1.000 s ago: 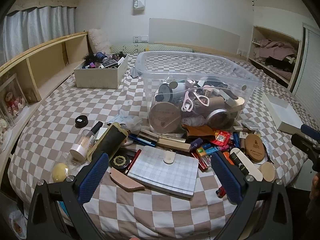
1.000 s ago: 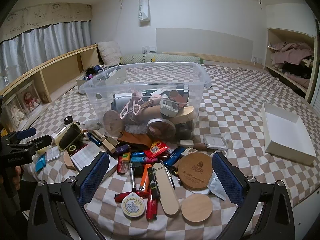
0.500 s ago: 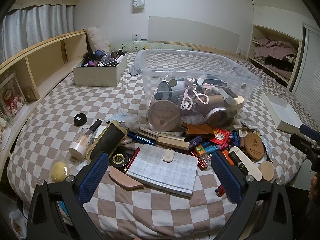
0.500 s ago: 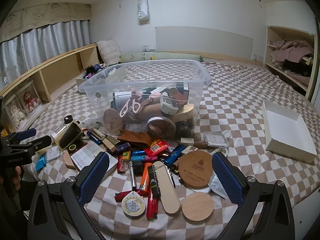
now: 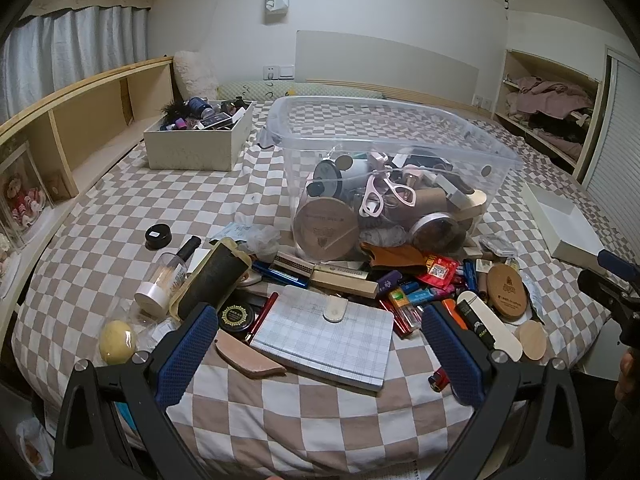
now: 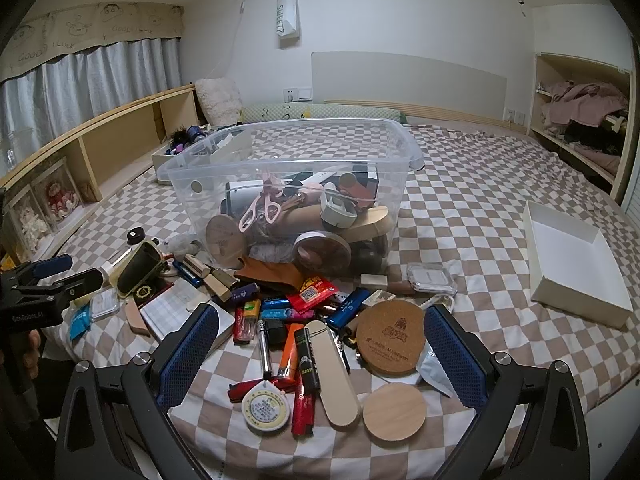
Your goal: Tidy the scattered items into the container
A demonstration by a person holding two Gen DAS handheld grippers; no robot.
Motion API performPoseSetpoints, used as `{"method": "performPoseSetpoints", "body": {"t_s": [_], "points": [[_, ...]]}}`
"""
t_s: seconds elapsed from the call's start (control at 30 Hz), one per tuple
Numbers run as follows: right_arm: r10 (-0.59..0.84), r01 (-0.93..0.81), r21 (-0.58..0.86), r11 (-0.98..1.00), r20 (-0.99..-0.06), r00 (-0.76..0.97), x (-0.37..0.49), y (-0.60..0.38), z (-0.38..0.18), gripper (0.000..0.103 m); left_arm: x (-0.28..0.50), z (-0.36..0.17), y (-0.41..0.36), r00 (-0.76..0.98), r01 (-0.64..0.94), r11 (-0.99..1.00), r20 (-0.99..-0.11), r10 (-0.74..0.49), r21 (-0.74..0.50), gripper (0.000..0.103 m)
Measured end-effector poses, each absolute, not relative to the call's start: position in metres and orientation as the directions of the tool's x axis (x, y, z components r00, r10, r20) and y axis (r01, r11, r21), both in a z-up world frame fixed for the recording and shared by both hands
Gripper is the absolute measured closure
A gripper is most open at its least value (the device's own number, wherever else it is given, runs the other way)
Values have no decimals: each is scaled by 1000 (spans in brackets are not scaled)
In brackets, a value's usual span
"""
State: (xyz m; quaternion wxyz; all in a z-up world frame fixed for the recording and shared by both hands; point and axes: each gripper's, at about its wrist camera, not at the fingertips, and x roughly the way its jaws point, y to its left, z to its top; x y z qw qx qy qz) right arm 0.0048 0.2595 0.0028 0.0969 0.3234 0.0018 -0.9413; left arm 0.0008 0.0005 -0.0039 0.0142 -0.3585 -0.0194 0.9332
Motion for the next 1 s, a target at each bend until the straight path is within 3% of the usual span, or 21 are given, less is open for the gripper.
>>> {"method": "performPoseSetpoints", "body": {"t_s": [1.0], "points": [[-182, 188, 62, -980, -655, -733, 0, 258, -11, 1, -3, -15, -4, -715, 2, -998, -698, 40, -60, 0]]}}
